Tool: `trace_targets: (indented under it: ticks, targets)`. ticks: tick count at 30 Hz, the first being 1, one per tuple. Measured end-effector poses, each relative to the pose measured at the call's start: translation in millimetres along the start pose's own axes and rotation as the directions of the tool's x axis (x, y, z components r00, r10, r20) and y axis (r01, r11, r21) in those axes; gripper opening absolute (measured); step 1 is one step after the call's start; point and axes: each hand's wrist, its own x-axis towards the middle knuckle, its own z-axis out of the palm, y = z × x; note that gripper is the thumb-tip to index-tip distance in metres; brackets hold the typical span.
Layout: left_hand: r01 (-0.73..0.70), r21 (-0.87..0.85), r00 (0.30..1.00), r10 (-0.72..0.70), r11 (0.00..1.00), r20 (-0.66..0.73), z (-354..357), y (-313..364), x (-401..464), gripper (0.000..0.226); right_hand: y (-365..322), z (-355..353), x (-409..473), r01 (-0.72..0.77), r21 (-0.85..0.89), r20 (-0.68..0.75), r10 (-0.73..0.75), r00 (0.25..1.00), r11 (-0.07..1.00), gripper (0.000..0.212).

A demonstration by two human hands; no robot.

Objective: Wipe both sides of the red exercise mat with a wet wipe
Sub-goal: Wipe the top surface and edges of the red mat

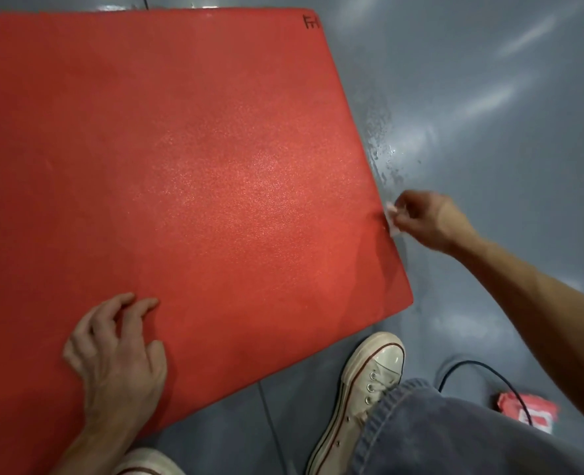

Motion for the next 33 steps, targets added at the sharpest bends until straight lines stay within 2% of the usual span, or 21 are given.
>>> trace_targets:
  ticks: [2, 3, 5, 6, 7, 8, 9, 10, 11, 12, 13, 14, 16, 18, 21, 24, 26, 28, 30, 32, 33]
  targets:
    - [-0.012, -0.002, 1.0, 0.012, 1.0, 0.017, -2, -2, 0, 0.054, -11, 4, 11, -0.008, 0.114, -0.134, 0.023, 0.991, 0.993, 0.015]
    - [-0.015, -0.003, 1.0, 0.015, 1.0, 0.024, -2, -4, -1, 0.055, -16, 8, 14, 0.013, 0.103, -0.078, -0.004, 0.997, 0.995, 0.016]
    - [-0.019, -0.007, 1.0, 0.019, 1.0, 0.025, -3, -5, -1, 0.055, -17, 14, 8, 0.054, -0.015, 0.215, -0.05, 0.975, 0.998, 0.023]
    - [-0.016, -0.012, 1.0, 0.016, 1.0, 0.021, -2, -4, -2, 0.054, -16, 13, 1, 0.046, -0.125, 0.441, 0.014, 0.897, 0.991, 0.024]
    - [-0.007, -0.014, 1.0, 0.007, 1.0, 0.015, -2, -4, -1, 0.054, -14, 9, -7, 0.049, -0.272, 0.661, 0.149, 0.736, 0.961, 0.021]
    - [0.003, -0.012, 1.0, -0.003, 1.0, 0.008, -1, -3, -1, 0.054, -13, 4, -13, 0.067, -0.415, 0.787, 0.321, 0.528, 0.907, 0.018]
    - [0.009, -0.011, 1.0, -0.009, 1.0, 0.005, 0, -2, -1, 0.054, -11, -4, -16, 0.082, -0.522, 0.794, 0.448, 0.41, 0.849, 0.021]
    - [0.014, -0.013, 1.0, -0.014, 1.0, 0.003, 1, -1, -1, 0.054, -8, -9, -14, 0.082, -0.564, 0.757, 0.476, 0.447, 0.821, 0.025]
    - [0.016, -0.015, 1.0, -0.015, 1.0, 0.006, 1, 0, -1, 0.054, -4, -12, -10, 0.055, -0.564, 0.674, 0.421, 0.607, 0.824, 0.024]
    - [0.013, -0.018, 1.0, -0.013, 1.0, 0.01, 0, -1, -1, 0.054, -1, -15, -5, 0.018, -0.525, 0.495, 0.288, 0.82, 0.851, 0.023]
    - [0.009, -0.022, 1.0, -0.009, 1.0, 0.017, 0, -2, 0, 0.054, -2, -16, -2, -0.015, -0.438, 0.252, 0.139, 0.958, 0.899, 0.025]
    - [0.005, -0.023, 1.0, -0.004, 1.0, 0.025, 0, -4, 0, 0.054, -6, -12, 0, 0.005, -0.307, 0.051, 0.011, 0.999, 0.952, 0.028]
    - [-0.001, -0.016, 0.999, 0.001, 1.0, 0.033, -1, -6, -1, 0.055, -20, 1, -1, 0.165, -0.126, -0.062, -0.174, 0.983, 0.978, 0.027]
    - [0.006, -0.022, 1.0, -0.006, 1.0, 0.029, -1, -5, -2, 0.055, -24, 20, -5, 0.328, -0.08, 0.077, -0.323, 0.943, 0.941, 0.024]
    - [0.008, -0.028, 1.0, -0.008, 1.0, 0.024, -1, -4, 0, 0.055, 4, 25, -7, 0.216, -0.254, 0.255, -0.15, 0.955, 0.943, 0.016]
    - [0.007, -0.027, 1.0, -0.007, 1.0, 0.019, -1, -2, -1, 0.054, 43, 3, -20, -0.134, -0.513, 0.144, 0.238, 0.96, 0.848, 0.017]
    - [0.015, -0.02, 1.0, -0.015, 1.0, 0.009, 0, -1, -1, 0.054, 38, -2, -25, -0.154, -0.331, -0.048, 0.146, 0.988, 0.931, 0.014]
    - [0.02, -0.014, 1.0, -0.02, 1.0, 0.012, 1, -1, -1, 0.053, 8, 7, -28, 0.086, -0.159, -0.163, -0.112, 0.98, 0.984, 0.013]
    - [0.027, -0.028, 1.0, -0.026, 0.999, 0.017, 0, -1, 0, 0.053, -22, 26, -36, 0.325, -0.102, -0.065, -0.332, 0.941, 0.94, 0.013]
    - [0.021, -0.015, 1.0, -0.02, 1.0, 0.016, 0, -2, 0, 0.053, -14, 40, -37, 0.292, -0.159, 0.076, -0.283, 0.956, 0.943, 0.006]
    - [0.015, -0.015, 1.0, -0.014, 1.0, 0.018, -1, -2, -1, 0.053, -1, 36, -36, 0.125, -0.228, 0.091, -0.107, 0.99, 0.966, 0.007]
